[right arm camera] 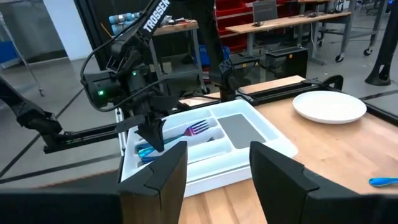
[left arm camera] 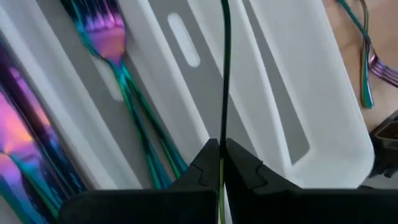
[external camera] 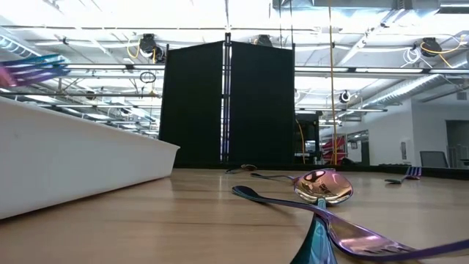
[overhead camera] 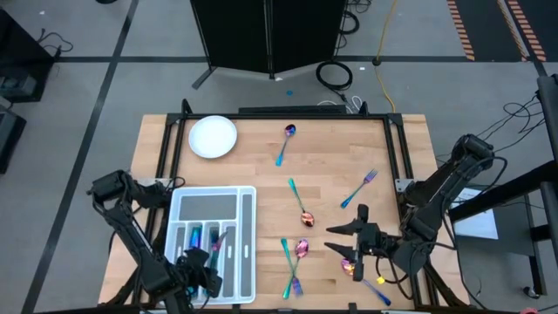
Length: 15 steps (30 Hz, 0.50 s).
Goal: Sort silverware
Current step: Put the iridescent blue fork in the silverware tray
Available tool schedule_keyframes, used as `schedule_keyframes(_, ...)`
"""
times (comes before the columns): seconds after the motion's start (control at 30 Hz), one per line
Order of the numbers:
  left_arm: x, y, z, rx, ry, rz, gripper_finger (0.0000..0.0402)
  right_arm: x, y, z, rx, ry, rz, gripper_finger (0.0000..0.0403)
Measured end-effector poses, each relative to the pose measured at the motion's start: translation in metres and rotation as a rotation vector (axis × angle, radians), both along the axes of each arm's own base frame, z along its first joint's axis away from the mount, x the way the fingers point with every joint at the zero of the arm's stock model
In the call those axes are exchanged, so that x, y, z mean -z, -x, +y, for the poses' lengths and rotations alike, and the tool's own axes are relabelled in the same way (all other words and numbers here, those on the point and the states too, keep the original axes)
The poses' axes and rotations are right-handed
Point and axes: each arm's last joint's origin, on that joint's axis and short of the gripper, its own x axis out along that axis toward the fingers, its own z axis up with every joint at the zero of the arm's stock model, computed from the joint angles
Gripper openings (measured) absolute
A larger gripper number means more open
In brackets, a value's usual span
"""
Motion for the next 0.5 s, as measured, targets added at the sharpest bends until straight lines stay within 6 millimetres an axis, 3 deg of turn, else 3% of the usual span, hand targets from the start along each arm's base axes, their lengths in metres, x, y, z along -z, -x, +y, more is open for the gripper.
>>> schedule_keyframes(0.5, 0.001, -0.006, 0.007, -0.002, -0.012, 0.065, 0.0006, 0.001, 0.002, 0.005, -0.064, -0.019, 0.012, 0.0162)
